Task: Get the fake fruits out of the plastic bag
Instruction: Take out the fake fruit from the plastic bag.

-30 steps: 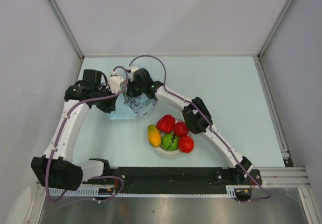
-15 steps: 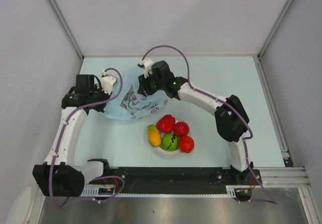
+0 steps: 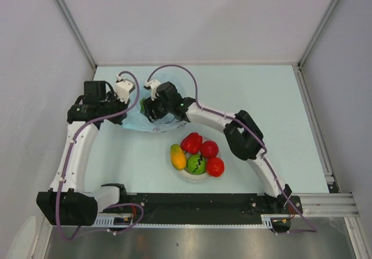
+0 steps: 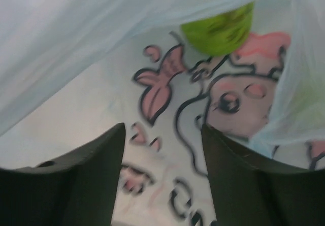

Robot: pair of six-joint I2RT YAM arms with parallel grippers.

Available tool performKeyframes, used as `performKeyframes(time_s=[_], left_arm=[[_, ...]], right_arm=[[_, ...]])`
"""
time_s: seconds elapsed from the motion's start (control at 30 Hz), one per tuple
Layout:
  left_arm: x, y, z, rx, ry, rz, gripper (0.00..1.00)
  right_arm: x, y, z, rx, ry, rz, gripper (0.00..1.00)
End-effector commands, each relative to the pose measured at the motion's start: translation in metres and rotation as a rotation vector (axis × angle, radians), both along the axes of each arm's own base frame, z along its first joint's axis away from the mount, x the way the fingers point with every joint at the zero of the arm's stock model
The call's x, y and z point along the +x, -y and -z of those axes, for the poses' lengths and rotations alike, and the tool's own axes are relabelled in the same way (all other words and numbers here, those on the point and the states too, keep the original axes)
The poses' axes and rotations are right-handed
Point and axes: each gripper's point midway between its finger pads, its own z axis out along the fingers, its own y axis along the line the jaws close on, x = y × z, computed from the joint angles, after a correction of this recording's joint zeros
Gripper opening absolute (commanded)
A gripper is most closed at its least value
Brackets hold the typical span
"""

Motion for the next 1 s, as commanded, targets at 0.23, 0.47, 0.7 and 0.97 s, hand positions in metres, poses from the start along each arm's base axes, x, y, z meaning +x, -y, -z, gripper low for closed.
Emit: performKeyframes(time_s=[0.23,0.47,0.7,0.97], left_arm=[[-0.031,0.017,0.003,-0.068,-0.075,0.097,0.0],[-0.048,0.022,0.01,-0.079,-0.139,0.146,0.0],[-0.055,0.018,0.012,-0.064,-0.167,0.126,0.0],[-0.04,0.014,0.008,-0.06,-0.085,0.076,0.0]], right_arm=[[0.075,-0.04,0.013,0.079,0.122,0.199,0.94],[0.098,-0.073,0.016,0.225,0.166,0.203,1.0],[0.117,-0.089,0.017,0.353,0.205,0.282,0.81],[0.085,-0.078,-0.031,0.297,0.218,0.087,0.32]])
